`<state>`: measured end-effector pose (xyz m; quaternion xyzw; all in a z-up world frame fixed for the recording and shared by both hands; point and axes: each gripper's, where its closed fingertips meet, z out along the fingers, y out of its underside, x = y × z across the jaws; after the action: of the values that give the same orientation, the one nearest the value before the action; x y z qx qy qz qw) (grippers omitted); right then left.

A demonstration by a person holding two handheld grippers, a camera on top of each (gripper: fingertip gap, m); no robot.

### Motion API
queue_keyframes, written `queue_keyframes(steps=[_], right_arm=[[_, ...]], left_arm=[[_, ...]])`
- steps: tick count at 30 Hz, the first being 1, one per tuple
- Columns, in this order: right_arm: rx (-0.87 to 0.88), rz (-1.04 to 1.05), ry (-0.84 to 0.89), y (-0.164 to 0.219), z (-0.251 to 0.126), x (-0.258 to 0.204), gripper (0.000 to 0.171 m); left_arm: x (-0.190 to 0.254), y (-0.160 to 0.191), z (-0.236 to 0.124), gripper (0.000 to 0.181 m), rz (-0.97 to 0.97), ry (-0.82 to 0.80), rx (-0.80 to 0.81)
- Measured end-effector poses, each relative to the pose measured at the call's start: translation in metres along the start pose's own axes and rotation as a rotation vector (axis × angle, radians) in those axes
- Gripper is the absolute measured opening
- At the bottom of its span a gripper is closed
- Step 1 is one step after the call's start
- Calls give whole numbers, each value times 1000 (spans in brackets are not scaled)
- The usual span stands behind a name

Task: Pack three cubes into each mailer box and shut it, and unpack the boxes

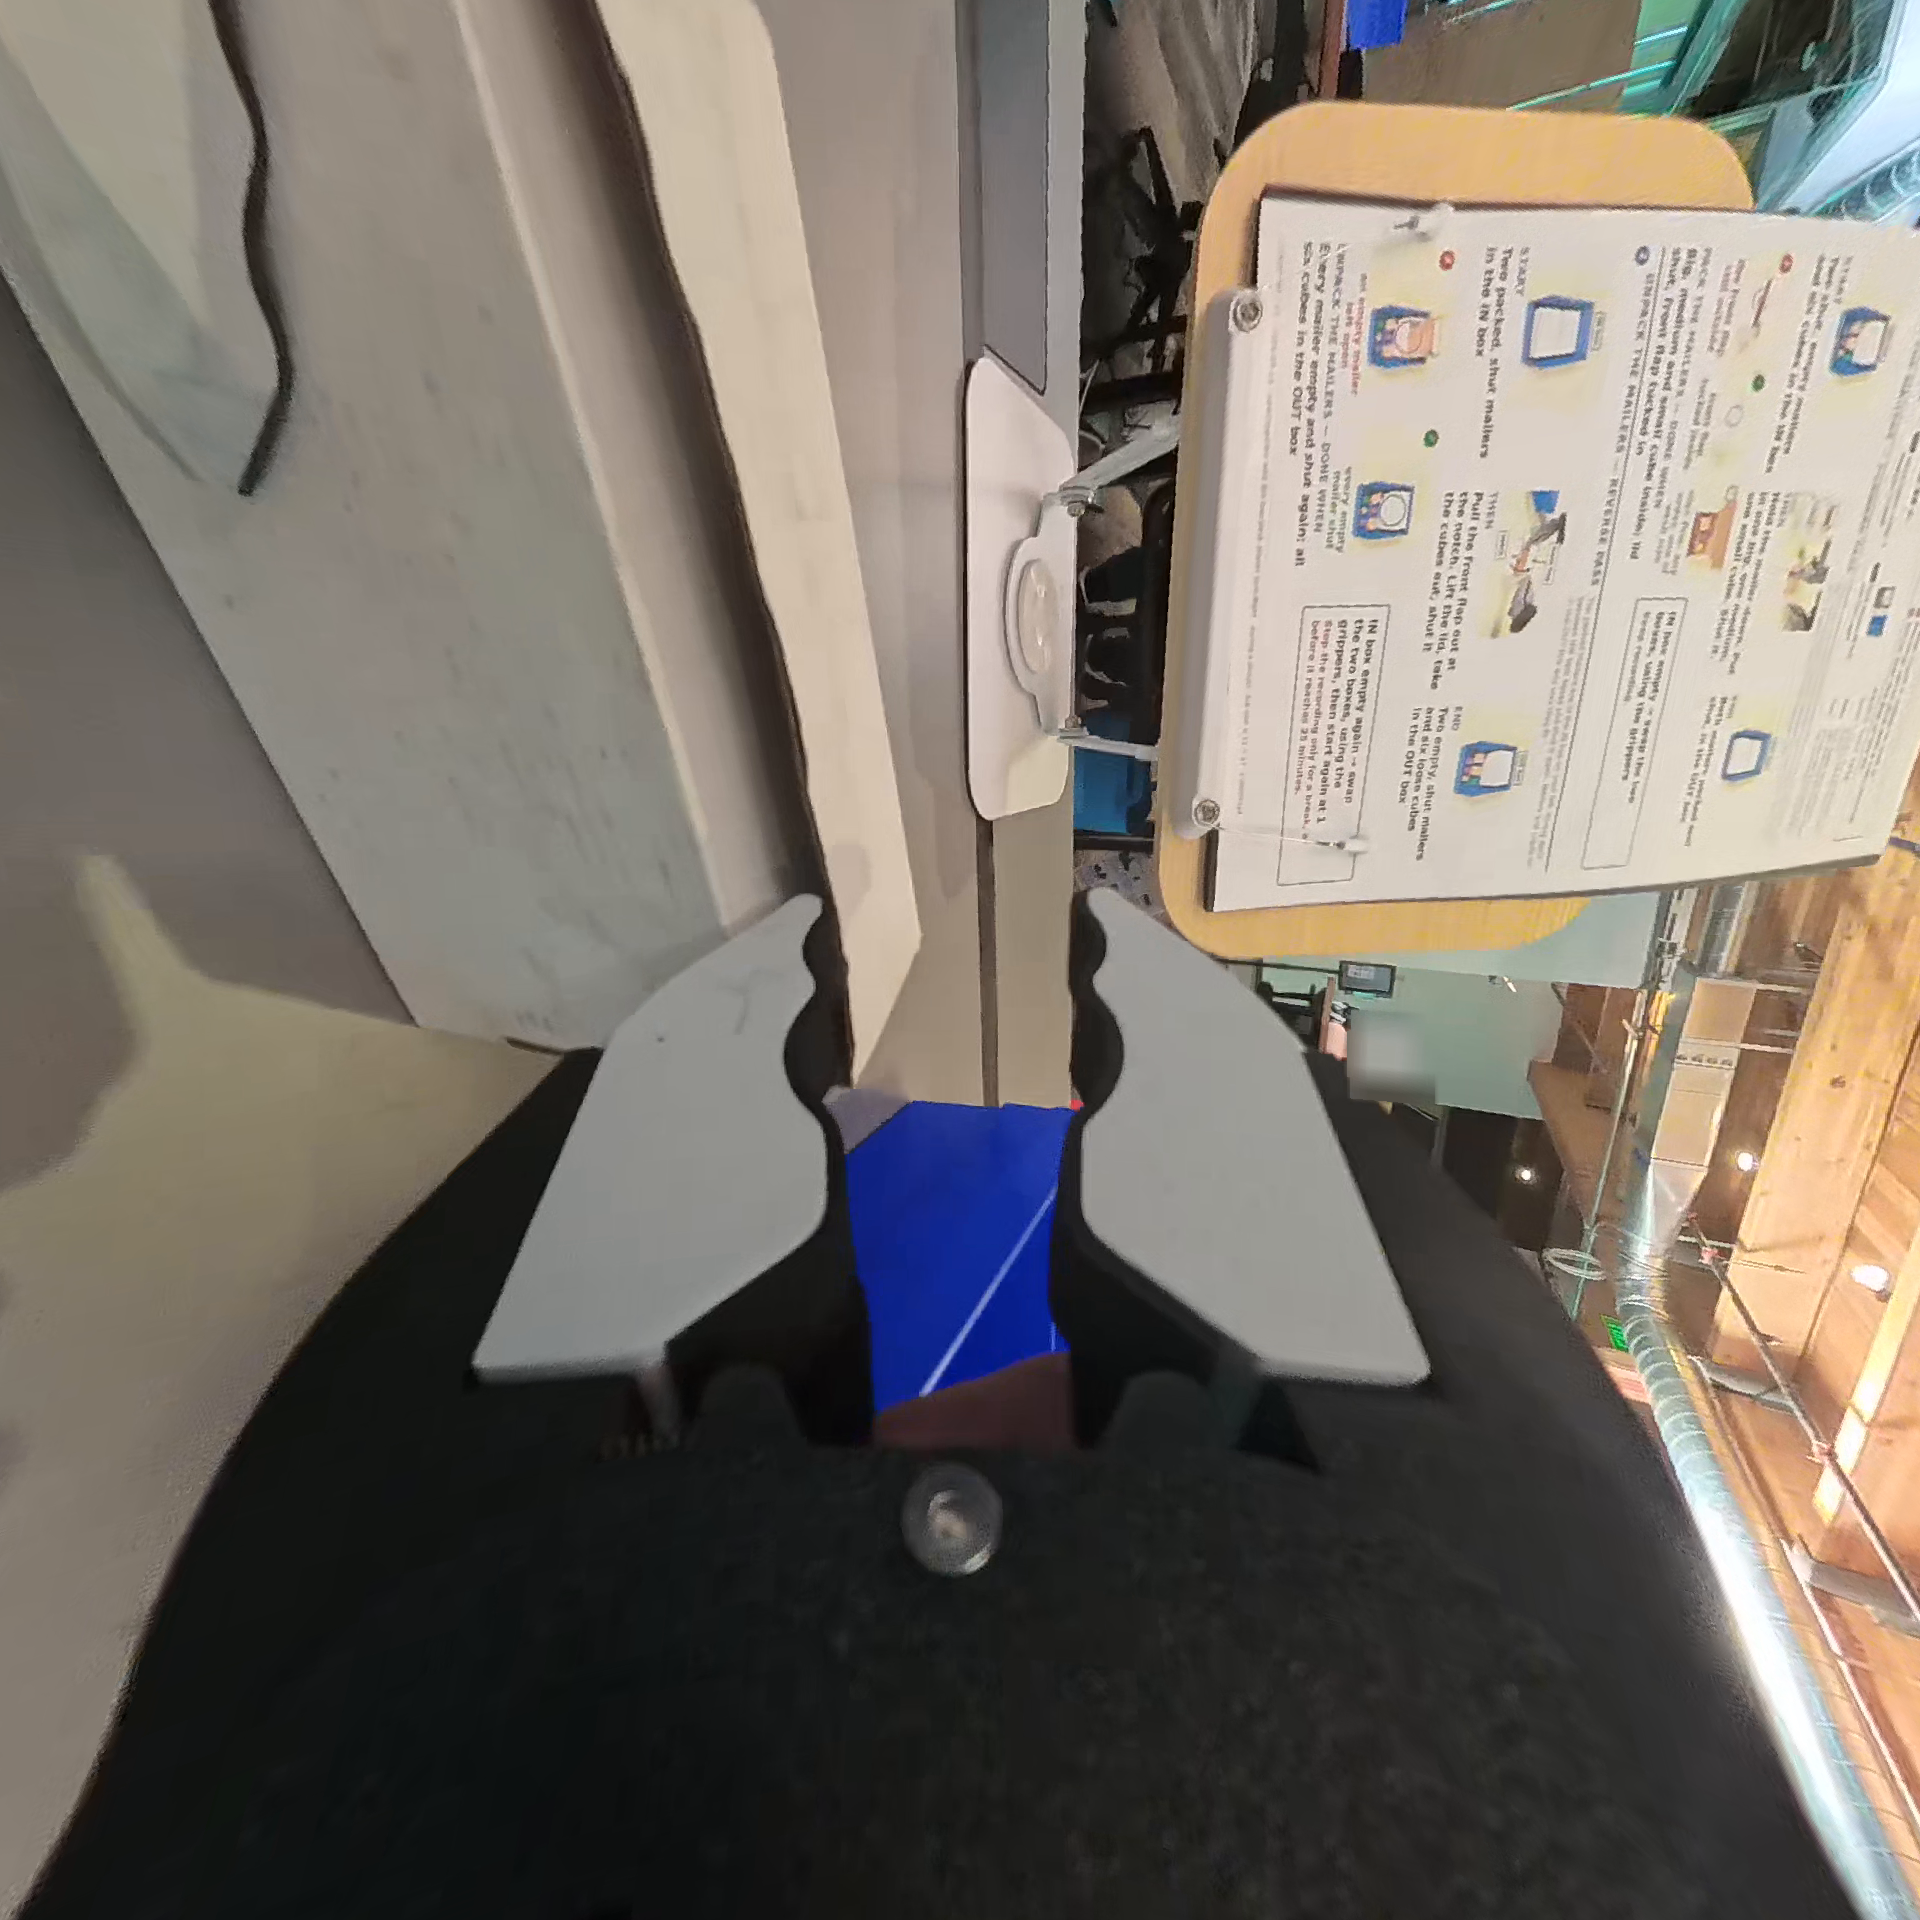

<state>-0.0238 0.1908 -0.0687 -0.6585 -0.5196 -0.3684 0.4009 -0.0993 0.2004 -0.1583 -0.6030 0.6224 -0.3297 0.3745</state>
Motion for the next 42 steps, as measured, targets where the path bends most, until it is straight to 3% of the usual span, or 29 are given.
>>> queue_keyframes(steps=[11, 16, 19, 23, 26, 29, 32, 35, 39, 42], right_arm=[[204, -30, -60, -115, 12, -12, 45], [212, 57, -124, -108, 11, -9, 56], [120, 2, -164, -77, 7, -9, 53], [98, 14, -242, -52, 3, -14, 41], [109, -54, -305, -54, 3, -27, 13], [104, -79, -396, -57, 3, -27, 10], [128, 47, -507, -62, 2, -5, 1], [152, 242, -686, -65, 4, 4, 3], [120, 185, -480, -66, 26, 12, 3], [75, 171, -292, -62, 39, 23, 2]], left_arm=[[6, -2, 1, 79, 18, 18, 2], [7, -1, 1, 79, 26, 26, 1], [4, -1, 0, 79, 23, 25, 1], [3, 0, 0, 79, 26, 24, 3], [3, -1, -1, 79, 36, 21, 5], [-1, -1, -3, 79, 91, -16, 21], [-4, -3, -5, 79, 175, -62, 41], [-17, -5, -7, 79, 293, -200, 28], [-44, -2, -13, 82, 150, -348, 22], [-57, -9, -29, 77, -33, -386, 110]])
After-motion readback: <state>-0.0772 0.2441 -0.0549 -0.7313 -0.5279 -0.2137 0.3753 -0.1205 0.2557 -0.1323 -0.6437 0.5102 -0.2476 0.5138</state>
